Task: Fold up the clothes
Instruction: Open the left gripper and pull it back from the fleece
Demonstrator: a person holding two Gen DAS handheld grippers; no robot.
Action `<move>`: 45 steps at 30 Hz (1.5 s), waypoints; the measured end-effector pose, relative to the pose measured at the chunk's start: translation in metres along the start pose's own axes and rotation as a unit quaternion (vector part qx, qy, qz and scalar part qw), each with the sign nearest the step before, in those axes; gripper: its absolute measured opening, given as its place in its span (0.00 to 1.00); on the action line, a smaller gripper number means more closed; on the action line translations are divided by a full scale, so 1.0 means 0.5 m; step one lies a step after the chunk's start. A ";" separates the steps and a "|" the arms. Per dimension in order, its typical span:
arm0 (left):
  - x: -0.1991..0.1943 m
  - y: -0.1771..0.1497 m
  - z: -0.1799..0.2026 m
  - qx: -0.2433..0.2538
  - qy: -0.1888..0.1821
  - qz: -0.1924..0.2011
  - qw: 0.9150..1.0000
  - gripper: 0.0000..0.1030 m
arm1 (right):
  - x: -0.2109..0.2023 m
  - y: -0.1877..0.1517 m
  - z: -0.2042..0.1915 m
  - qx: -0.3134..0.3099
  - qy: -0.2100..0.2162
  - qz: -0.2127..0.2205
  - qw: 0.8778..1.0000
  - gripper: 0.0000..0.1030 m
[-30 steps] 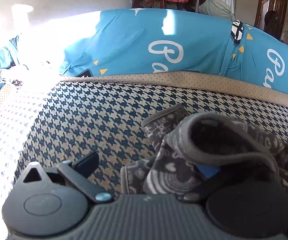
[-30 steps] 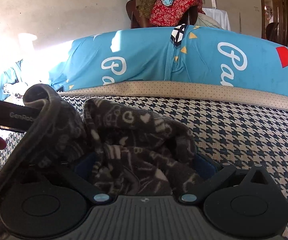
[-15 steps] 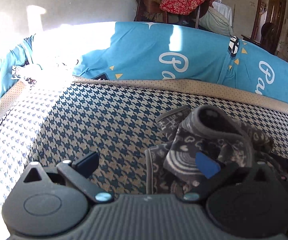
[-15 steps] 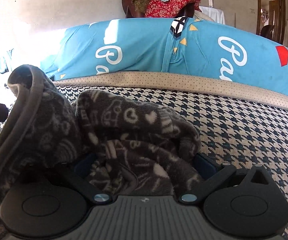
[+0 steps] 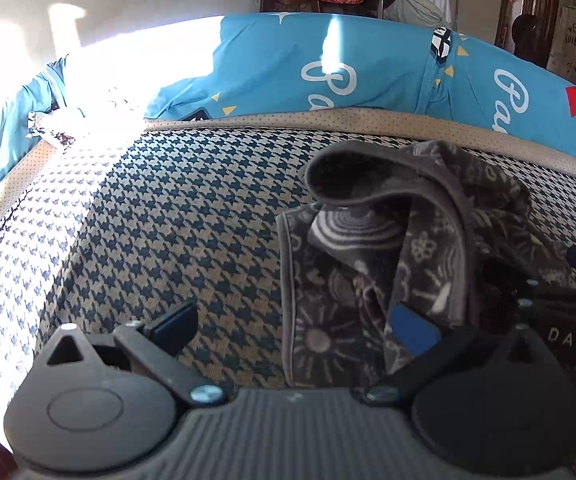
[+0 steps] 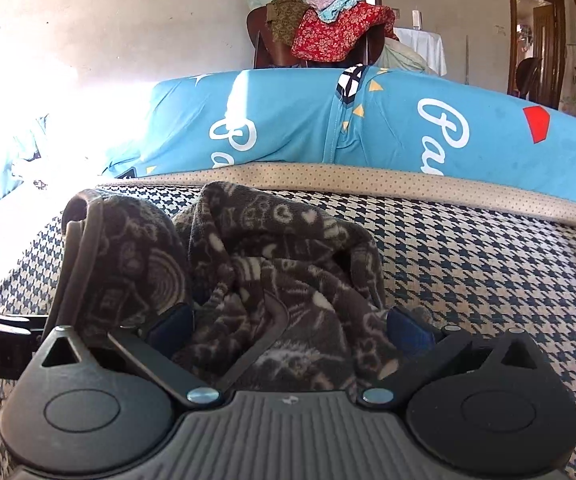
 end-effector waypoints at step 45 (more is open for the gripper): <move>-0.101 -0.162 0.033 0.039 -0.006 -0.046 0.998 1.00 | -0.164 -0.133 0.039 0.098 -0.019 -0.107 0.989 1.00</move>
Point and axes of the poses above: each gripper's, at about its wrist camera, not at the fingertips, and x roughly the way its jaws point, z to its right, y to its top, the point moved 3 cm from there along x, roughly the way its jaws point, and after that the axes turned 5 degrees about -x, right-handed, at the moved point
